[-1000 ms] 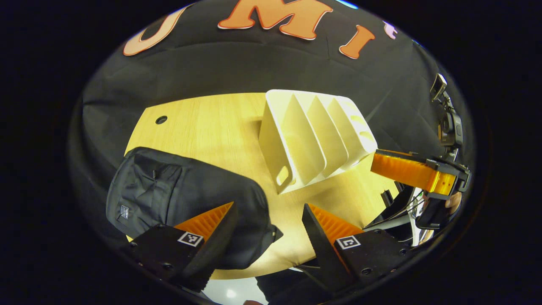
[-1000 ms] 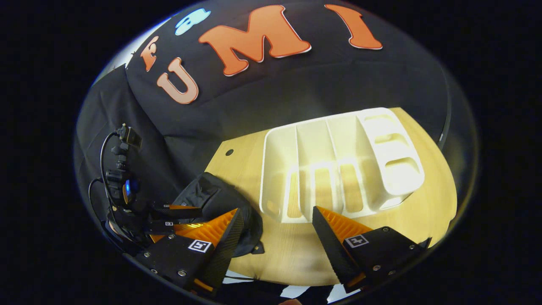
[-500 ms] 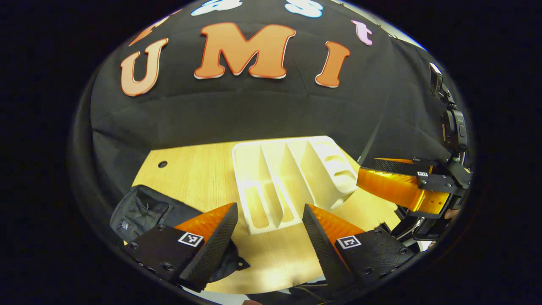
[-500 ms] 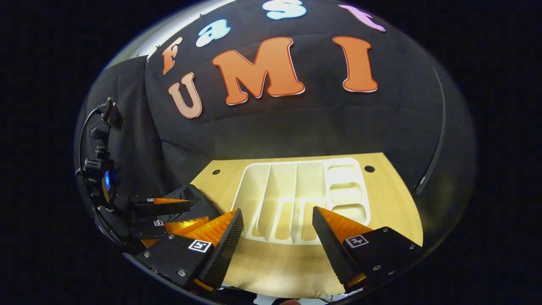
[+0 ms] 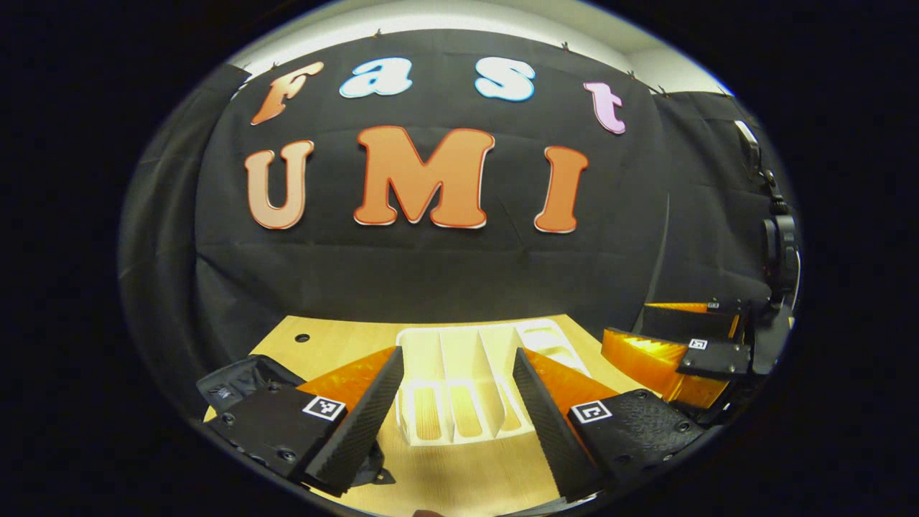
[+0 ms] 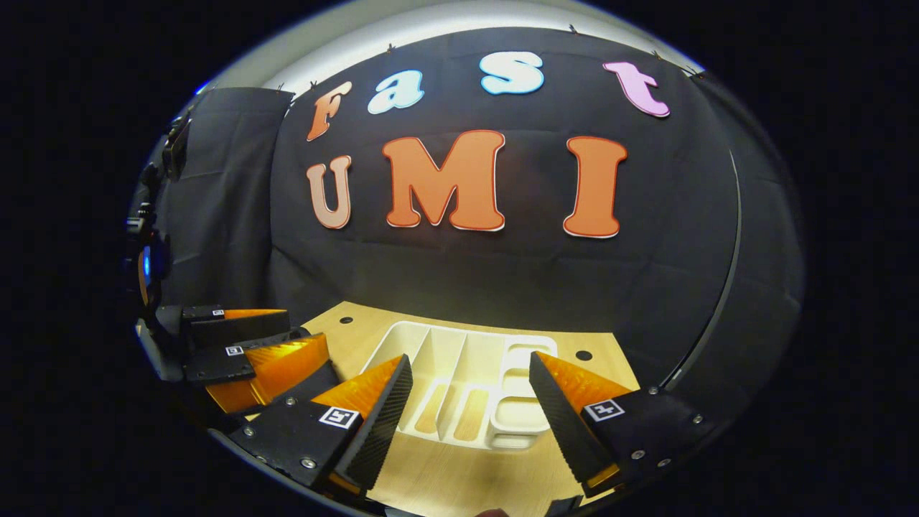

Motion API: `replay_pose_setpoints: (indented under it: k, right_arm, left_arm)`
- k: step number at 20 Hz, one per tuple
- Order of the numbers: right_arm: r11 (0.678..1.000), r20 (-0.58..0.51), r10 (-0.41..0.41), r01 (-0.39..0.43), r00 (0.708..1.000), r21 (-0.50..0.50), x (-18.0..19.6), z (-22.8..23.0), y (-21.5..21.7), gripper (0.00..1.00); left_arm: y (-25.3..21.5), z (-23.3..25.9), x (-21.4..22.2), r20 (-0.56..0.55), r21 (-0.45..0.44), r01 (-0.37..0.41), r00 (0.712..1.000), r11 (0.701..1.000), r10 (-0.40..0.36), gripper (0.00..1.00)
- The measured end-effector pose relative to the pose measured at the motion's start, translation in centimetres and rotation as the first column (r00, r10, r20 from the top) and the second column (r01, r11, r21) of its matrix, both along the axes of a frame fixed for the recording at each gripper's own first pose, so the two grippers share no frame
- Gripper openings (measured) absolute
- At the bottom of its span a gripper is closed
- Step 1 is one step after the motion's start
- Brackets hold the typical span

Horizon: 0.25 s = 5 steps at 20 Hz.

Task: Open the schoolbag, grab two books from the bookshelf and put them into the schoolbag.

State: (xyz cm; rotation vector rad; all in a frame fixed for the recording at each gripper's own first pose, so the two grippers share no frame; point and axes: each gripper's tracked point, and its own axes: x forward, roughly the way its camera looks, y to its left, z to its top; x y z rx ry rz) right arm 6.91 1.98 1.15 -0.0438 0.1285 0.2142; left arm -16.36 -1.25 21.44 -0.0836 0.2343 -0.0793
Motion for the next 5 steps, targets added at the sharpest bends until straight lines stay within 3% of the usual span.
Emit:
replay_pose_setpoints:
  k: [5]
  right_arm:
    - [1.0,0.024,-0.001,0.0,1.0,0.023,-0.5,0.1,-0.3,0.98]
  left_arm:
    - [1.2,1.6,-1.3,0.099,-0.016,-0.088,0.991,0.996,0.09,0.98]
